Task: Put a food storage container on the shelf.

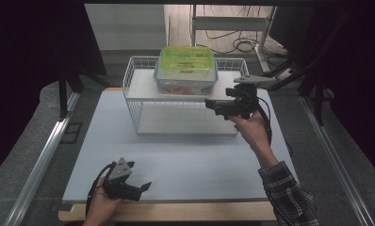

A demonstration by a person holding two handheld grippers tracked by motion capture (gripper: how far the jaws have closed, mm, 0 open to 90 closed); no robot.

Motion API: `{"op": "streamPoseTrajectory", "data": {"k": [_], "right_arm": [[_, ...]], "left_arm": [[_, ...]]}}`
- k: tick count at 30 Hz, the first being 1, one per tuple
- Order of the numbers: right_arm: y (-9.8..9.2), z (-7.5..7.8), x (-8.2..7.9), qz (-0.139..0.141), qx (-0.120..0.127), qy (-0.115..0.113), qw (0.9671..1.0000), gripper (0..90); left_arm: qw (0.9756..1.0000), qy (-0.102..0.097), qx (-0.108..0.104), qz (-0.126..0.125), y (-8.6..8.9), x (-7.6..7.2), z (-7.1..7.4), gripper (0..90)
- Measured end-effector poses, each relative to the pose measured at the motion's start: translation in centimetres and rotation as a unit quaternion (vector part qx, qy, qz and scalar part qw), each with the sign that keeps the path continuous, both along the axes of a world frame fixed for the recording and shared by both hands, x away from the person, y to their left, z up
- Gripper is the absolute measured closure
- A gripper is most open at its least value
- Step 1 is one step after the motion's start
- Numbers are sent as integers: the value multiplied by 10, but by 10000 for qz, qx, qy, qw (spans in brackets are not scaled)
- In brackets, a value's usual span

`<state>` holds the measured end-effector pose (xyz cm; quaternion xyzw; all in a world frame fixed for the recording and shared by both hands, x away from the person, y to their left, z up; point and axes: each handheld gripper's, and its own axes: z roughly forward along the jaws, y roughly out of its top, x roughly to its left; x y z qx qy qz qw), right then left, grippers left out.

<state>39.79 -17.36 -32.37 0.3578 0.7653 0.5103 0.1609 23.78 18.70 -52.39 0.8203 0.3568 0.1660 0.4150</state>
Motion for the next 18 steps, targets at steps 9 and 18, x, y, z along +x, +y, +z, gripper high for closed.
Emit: {"op": "streamPoseTrajectory", "data": {"k": [9, 18], "right_arm": [[1, -12, -4, 53, -44, 2, 10000, 47], [1, -23, -8, 83, -100, 13, 9999, 44]], "left_arm": [[10000, -3, -7, 10, 0, 0, 0, 35], [10000, 2, -4, 13, 0, 0, 0, 35]]}}
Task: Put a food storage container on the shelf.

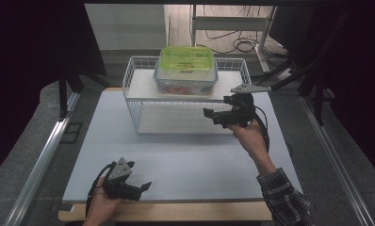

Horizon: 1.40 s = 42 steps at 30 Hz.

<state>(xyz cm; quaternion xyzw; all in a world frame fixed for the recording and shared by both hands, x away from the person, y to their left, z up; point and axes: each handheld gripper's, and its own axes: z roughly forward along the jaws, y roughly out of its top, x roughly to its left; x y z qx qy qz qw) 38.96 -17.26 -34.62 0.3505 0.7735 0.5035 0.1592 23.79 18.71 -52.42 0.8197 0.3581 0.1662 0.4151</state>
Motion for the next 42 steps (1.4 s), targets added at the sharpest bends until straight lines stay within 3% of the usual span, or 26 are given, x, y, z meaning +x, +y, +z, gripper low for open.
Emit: {"op": "streamPoseTrajectory", "data": {"k": [35, 42], "right_arm": [[-9, -34, -29, 62, -308, -81, 9995, 37], [-9, -48, -36, 63, -368, -29, 9993, 37]], "left_arm": [[10000, 15, 27, -26, 0, 0, 0, 35], [10000, 32, 31, -24, 0, 0, 0, 36]]}}
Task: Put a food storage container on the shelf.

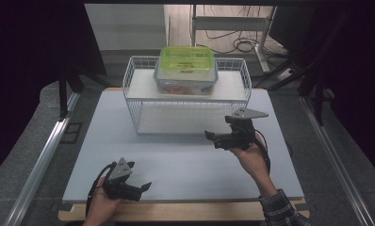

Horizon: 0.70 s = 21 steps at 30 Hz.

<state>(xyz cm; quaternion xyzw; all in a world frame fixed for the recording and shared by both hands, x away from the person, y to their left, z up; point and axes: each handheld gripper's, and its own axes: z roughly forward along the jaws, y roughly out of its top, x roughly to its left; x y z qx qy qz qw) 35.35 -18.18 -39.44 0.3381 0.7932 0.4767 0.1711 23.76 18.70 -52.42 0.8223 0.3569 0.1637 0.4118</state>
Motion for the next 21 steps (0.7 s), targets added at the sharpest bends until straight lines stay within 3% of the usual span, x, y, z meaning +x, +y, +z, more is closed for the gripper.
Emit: {"op": "streamPoseTrajectory", "data": {"k": [11, 21], "right_arm": [[1, -14, -9, 63, -128, -59, 9999, 34], [0, -25, -19, 116, -233, 33, 9997, 34]], "left_arm": [[10000, -15, -14, -7, 0, 0, 0, 36], [10000, -10, -7, -28, 0, 0, 0, 36]]}}
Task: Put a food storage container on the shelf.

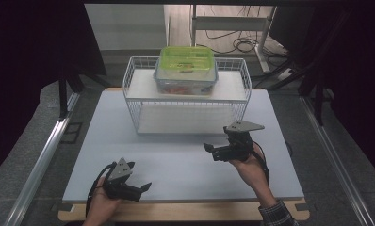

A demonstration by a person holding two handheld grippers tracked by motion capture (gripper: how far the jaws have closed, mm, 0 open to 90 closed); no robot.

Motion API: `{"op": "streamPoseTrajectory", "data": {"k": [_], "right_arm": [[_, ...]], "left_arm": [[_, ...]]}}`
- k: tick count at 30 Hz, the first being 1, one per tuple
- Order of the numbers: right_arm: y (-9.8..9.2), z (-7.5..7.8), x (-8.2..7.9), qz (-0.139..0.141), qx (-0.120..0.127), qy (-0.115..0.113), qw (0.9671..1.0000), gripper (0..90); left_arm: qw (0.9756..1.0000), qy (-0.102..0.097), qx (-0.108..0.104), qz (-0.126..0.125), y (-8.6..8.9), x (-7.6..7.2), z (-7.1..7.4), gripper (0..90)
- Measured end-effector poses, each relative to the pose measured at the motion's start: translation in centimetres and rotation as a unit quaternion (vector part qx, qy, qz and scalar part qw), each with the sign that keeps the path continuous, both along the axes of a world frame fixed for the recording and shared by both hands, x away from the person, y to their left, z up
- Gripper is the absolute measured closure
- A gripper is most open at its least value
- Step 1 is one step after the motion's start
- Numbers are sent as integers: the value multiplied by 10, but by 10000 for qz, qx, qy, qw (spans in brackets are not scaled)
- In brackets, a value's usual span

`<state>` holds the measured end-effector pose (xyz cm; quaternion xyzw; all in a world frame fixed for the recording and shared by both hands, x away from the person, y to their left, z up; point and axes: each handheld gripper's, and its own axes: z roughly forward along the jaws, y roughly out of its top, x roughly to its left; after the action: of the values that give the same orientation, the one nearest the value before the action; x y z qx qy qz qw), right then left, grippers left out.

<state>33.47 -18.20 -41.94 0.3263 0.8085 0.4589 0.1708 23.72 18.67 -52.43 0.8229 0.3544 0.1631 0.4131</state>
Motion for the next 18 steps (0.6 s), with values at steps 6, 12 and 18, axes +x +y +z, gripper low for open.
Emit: {"op": "streamPoseTrajectory", "data": {"k": [6, 12, 18], "right_arm": [[-4, -8, -3, -5, -63, 58, 10000, 34], [-8, -14, -6, 9, -152, 89, 9998, 34], [-12, -21, -11, 34, -315, 110, 9994, 30]], "left_arm": [[10000, 13, -5, 2, 0, 0, 0, 36], [10000, 20, 3, -6, 0, 0, 0, 36], [10000, 31, 4, -6, 0, 0, -1, 36]]}}
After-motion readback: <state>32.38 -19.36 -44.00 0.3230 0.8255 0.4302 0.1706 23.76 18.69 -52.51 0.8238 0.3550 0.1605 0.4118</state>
